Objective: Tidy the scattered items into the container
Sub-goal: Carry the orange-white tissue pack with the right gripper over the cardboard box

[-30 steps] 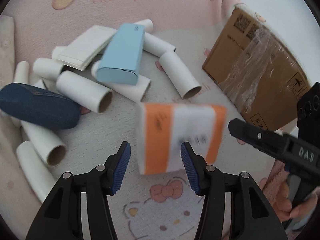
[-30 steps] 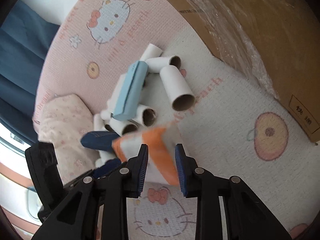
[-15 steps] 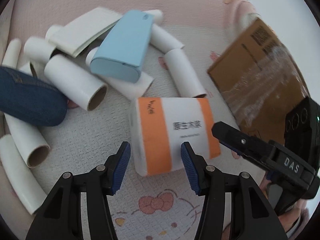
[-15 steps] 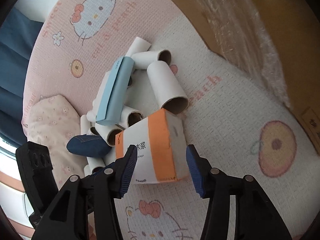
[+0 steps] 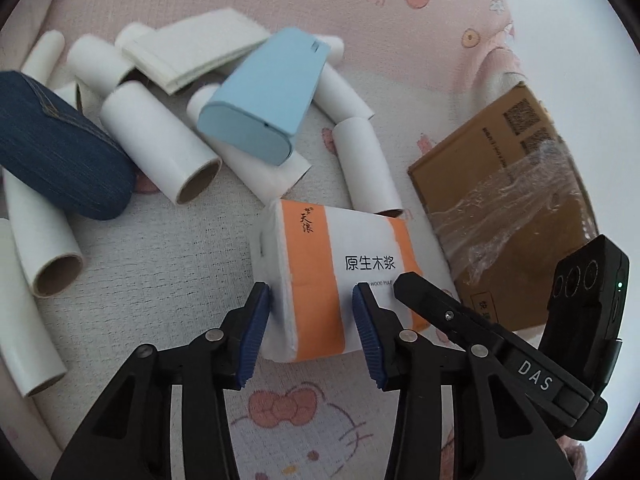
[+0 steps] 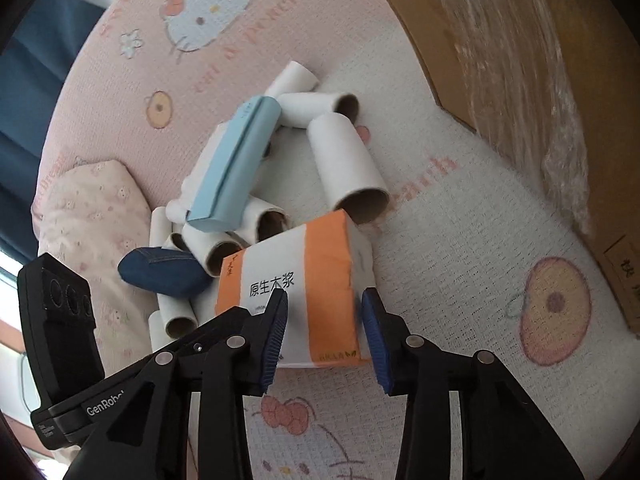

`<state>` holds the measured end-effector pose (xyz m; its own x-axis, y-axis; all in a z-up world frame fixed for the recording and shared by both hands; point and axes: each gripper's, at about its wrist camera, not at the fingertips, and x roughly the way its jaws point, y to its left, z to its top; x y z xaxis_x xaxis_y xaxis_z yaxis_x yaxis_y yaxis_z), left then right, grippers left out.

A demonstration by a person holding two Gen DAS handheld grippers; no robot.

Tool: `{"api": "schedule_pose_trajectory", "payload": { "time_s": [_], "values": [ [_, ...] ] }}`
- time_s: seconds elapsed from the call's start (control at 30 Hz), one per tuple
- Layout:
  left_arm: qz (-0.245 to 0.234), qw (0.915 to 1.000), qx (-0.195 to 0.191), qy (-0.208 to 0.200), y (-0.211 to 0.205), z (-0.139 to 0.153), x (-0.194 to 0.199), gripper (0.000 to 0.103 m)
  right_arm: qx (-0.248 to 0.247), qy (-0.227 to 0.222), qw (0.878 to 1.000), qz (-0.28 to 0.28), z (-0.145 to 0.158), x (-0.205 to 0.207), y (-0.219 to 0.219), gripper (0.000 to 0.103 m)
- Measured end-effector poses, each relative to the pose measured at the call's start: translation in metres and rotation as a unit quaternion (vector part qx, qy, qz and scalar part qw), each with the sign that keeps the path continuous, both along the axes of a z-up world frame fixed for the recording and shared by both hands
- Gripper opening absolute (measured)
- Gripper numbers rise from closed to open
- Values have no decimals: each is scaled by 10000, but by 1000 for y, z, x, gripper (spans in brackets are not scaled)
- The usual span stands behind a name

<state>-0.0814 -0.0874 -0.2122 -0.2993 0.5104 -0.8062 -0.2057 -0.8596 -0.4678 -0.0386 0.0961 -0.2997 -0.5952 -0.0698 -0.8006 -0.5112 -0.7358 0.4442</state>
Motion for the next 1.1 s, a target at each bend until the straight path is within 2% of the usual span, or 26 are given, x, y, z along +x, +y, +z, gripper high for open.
{"api": "schedule_pose_trajectory", "payload": {
  "time_s": [0.3,0.5,0.67,0.87,1.1],
  "values": [
    [118,9974,-92,709,-15,60,29,47,508,391,9975,309,49,5,-29,36],
    [65,9901,-252,1377,-8,111,42,47,732,871,9927,412,91,8,-42,36],
    [57,9851,-139,1713,3,150,44,47,1013,1234,9862,431,132,14,-45,36],
    [-123,9788,151,2041,30,188,36,47,1494,1536,9761,362,182,24,-33,36],
    [-383,9711,129,2351,71,219,25,47,1552,1697,9730,177,217,35,1,36]
  ]
}}
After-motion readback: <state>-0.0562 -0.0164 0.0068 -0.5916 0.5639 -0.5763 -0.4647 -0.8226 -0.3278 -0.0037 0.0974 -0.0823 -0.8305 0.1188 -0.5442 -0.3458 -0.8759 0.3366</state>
